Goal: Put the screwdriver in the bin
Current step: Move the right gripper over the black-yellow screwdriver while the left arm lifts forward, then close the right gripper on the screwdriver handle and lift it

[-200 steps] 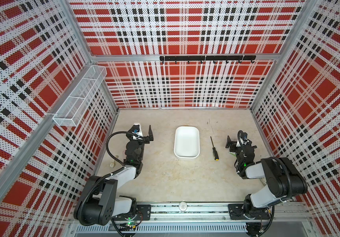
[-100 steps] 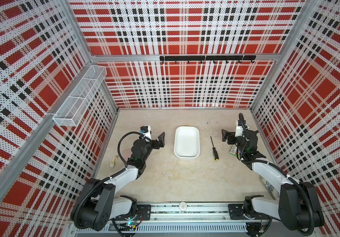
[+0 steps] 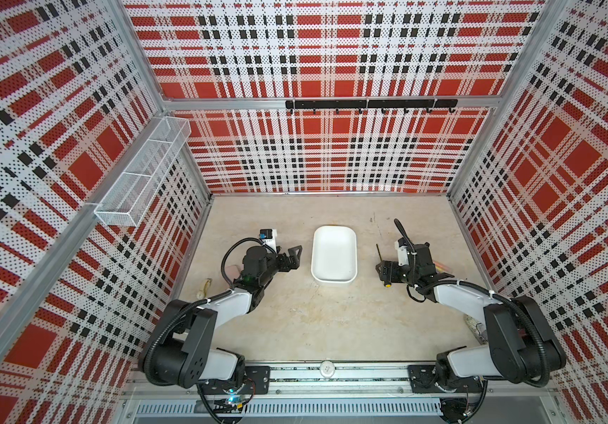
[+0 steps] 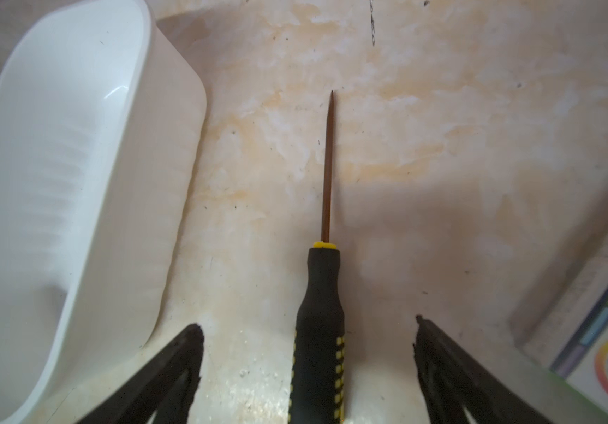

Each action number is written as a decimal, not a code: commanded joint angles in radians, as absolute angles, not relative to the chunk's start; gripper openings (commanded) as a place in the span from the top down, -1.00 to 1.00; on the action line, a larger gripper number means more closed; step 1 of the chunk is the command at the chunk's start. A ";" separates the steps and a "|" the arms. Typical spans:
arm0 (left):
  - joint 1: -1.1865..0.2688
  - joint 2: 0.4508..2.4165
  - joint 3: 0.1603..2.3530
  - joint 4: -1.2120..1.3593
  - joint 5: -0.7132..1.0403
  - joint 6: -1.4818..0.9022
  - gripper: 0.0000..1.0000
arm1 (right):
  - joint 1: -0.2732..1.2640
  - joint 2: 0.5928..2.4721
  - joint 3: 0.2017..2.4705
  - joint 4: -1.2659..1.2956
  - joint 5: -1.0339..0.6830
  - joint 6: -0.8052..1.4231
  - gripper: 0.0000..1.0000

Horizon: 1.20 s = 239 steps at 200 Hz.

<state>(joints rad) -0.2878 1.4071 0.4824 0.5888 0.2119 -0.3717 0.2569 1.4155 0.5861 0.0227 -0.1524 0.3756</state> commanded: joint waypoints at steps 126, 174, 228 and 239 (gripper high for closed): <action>-0.296 1.496 0.593 0.446 0.405 -0.375 -0.96 | 0.321 1.541 0.666 -0.048 -0.068 0.397 -0.24; -0.297 1.503 0.613 0.403 0.407 -0.344 -0.96 | 0.331 1.568 0.692 -0.089 -0.035 0.390 0.00; -0.298 1.511 0.618 0.394 0.405 -0.342 -0.96 | 0.332 1.579 0.726 -0.143 -0.031 0.382 0.49; -0.298 1.512 0.620 0.391 0.405 -0.341 -0.97 | 0.332 1.578 0.737 -0.158 -0.026 0.384 0.60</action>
<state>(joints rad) -0.2935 1.4994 0.5964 0.4099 0.3897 -0.3592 0.3252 1.5661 0.7059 -0.1154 -0.0441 0.3859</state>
